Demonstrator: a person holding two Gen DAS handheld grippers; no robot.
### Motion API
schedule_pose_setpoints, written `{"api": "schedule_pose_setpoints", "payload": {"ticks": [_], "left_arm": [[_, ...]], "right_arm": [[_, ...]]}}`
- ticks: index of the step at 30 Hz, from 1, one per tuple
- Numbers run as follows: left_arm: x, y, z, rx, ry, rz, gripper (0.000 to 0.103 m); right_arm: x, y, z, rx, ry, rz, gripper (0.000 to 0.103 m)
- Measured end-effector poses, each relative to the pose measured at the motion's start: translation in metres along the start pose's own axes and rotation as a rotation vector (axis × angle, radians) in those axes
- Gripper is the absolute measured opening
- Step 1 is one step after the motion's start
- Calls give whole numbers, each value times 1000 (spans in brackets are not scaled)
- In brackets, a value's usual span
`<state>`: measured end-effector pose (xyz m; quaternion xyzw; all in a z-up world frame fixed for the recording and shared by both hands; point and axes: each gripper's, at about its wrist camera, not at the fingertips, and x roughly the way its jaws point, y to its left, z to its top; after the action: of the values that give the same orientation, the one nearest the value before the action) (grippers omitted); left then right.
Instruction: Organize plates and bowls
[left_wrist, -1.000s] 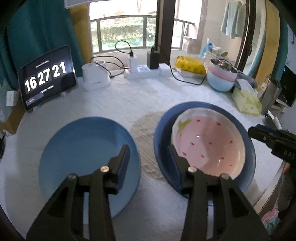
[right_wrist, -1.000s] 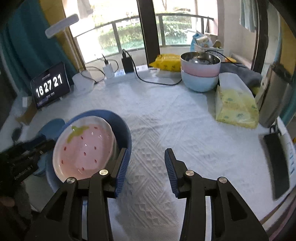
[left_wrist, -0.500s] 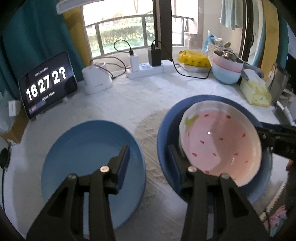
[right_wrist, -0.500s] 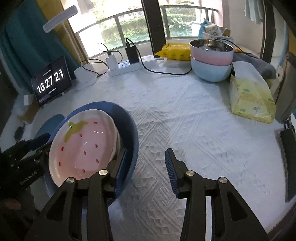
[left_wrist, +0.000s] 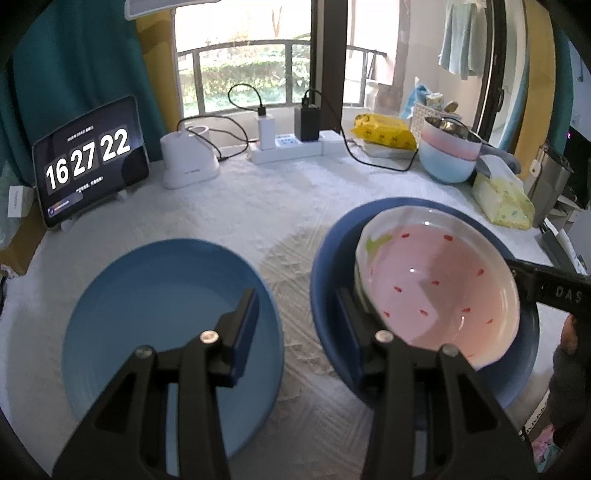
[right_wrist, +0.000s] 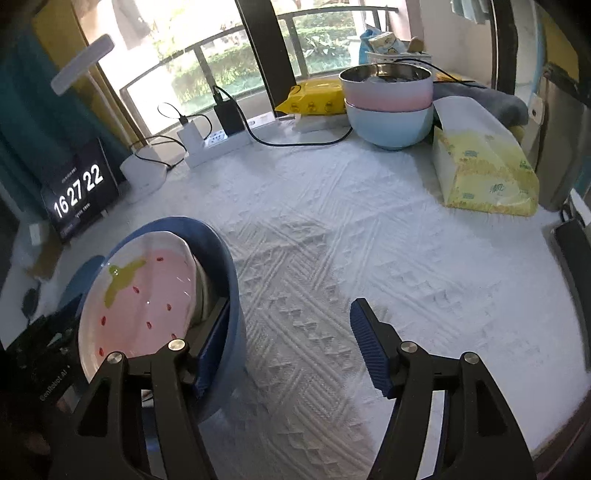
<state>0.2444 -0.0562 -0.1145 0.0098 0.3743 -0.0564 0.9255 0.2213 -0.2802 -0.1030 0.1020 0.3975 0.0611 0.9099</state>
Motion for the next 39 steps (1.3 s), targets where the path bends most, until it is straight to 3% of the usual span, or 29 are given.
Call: {"api": "schedule_pose_setpoints", "payload": {"ticks": [2, 4, 7, 10, 14, 39], "left_arm": [[-1, -1, -1, -1, -19, 3, 41], [-2, -2, -2, -15, -36, 9, 39], [-4, -7, -4, -20, -48, -3, 22], [-5, -14, -4, -4, -55, 2, 13], [-5, -14, -3, -23, -49, -2, 12], [-24, -13, -2, -66, -65, -40, 8]], "right_arm": [[-3, 3, -1, 0, -14, 28, 48], [-3, 11, -2, -15, -33, 31, 28], [-5, 26, -4, -51, -56, 13, 10], [-4, 25, -4, -28, -65, 17, 9], [-5, 19, -4, 23, -60, 63, 9], [-26, 28, -3, 12, -88, 28, 9]]}}
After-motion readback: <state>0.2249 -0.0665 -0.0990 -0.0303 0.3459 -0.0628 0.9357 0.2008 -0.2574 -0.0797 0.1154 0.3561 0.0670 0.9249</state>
